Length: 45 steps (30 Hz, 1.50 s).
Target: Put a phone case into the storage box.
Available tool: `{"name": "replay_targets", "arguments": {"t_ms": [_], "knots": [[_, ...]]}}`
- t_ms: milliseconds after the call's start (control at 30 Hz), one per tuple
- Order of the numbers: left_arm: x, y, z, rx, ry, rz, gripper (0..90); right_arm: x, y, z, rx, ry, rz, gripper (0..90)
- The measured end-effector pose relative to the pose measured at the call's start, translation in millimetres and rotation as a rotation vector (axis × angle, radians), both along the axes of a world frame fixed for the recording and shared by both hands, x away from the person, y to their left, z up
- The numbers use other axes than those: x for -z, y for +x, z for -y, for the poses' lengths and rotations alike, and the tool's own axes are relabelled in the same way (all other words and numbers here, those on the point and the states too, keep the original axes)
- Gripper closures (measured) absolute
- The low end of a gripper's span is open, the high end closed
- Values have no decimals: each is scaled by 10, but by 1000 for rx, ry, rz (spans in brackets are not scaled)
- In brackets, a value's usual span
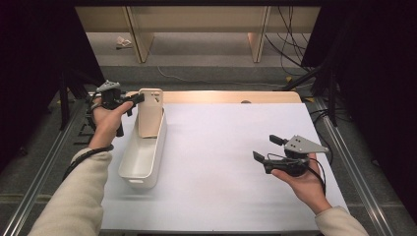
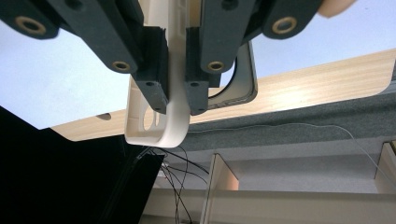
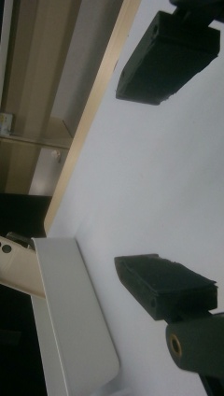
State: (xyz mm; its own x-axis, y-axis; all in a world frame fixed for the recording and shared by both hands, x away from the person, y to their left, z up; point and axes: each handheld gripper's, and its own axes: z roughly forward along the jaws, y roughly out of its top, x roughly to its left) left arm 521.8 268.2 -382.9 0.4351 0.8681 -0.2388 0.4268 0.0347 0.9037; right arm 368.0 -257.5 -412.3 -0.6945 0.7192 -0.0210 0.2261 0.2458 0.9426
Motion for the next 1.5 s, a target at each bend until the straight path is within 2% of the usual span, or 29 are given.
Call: {"name": "replay_targets", "arguments": {"t_ms": [733,1067,1167,1300,1433,1500], "knots": [[210,29,-47,-38,-6,-46,809,1,1,0,-1,-1,0,176],[199,41,1,-63,56,-52,792,-2,-1,0,-4,0,-1,175],[199,46,22,-74,93,-58,776,-3,-3,-2,-5,0,0,175],[215,52,27,-111,131,-61,742,-5,-3,1,-5,1,-1,175],[197,42,48,-119,185,-53,665,-4,-3,0,-6,1,0,175],[176,33,46,-131,188,-46,640,-4,-4,-3,-7,1,-3,175]]}}
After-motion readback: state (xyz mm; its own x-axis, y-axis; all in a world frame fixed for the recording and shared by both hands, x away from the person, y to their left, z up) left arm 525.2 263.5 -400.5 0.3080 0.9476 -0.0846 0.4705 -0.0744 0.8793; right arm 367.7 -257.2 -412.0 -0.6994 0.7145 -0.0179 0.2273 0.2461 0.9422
